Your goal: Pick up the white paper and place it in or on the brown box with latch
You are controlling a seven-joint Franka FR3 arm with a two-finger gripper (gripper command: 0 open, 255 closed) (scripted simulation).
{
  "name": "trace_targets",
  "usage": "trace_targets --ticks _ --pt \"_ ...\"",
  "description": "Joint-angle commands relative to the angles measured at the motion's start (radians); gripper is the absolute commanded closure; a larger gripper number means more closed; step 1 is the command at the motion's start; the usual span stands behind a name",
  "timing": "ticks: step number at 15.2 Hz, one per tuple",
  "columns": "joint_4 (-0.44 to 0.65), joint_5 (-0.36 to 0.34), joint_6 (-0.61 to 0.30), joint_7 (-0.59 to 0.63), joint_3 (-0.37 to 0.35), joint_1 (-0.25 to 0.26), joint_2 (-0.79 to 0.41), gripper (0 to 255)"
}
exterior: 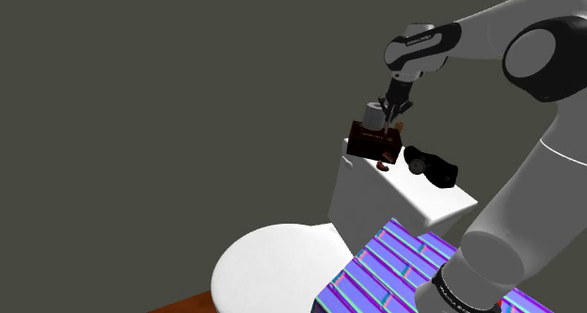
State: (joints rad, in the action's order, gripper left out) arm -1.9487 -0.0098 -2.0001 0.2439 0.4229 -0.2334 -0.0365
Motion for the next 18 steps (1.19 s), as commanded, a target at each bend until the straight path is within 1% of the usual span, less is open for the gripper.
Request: trace_targets --ticks 1,3,10,11,16,18 --pt "-0.016 0.004 -0.024 -0.002 0.0 -0.001 -0.008 255" --pt "-0.032 0.007 -0.047 -0.004 0.0 -0.001 -0.015 255" --pt "-0.032 0.007 -0.047 -0.004 0.001 0.0 -0.015 255" --pt "-0.029 0.007 -0.045 -0.005 0.002 -0.001 -0.015 0" --pt "-0.032 0.007 -0.047 -0.004 0.001 0.0 -0.015 0" --pt "0.014 -0.002 0.018 0.003 0.0 0.002 0.006 0"
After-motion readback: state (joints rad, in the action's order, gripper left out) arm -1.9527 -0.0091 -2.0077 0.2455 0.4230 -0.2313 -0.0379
